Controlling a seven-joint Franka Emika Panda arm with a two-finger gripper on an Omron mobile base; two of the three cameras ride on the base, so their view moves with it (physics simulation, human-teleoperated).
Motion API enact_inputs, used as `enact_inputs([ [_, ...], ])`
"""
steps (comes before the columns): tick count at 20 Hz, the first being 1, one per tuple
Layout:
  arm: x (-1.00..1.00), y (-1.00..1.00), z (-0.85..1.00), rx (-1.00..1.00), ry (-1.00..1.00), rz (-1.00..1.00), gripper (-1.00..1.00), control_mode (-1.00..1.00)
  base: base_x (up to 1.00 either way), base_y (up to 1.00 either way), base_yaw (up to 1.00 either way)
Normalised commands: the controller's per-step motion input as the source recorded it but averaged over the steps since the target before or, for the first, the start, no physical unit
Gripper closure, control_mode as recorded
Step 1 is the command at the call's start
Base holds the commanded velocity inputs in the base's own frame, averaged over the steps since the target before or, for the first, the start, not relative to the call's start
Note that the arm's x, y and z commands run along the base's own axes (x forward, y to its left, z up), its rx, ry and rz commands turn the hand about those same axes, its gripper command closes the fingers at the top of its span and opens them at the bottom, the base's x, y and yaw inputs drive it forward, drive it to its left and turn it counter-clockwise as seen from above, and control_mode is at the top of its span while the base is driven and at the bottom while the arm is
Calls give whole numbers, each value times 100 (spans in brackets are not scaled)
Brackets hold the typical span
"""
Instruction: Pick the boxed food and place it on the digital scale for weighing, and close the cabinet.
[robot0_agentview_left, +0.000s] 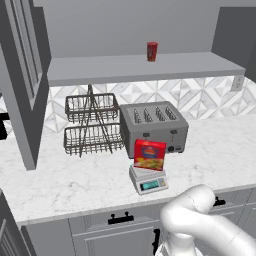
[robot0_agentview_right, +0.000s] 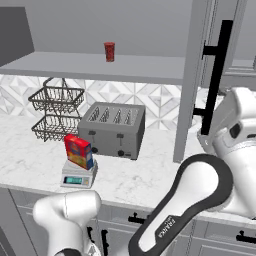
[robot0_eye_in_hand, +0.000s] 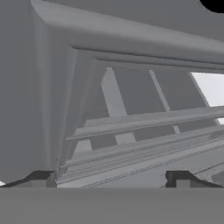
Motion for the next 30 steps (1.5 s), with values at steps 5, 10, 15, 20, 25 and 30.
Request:
enact_inputs([
  [5, 45, 100, 38, -5, -21, 37, -100, -100, 0, 0, 0],
  [10, 9, 100, 49, -2, -30, 41, -100, -100, 0, 0, 0],
  [15, 67, 100, 18, -14, -19, 13, -100, -100, 0, 0, 0],
  [20, 99, 100, 0, -19, -1, -5, -100, -100, 0, 0, 0],
  [25, 100, 100, 0, -16, 11, -14, -100, -100, 0, 0, 0],
  [30, 100, 95, -2, -20, 3, -23, -100, -100, 0, 0, 0],
])
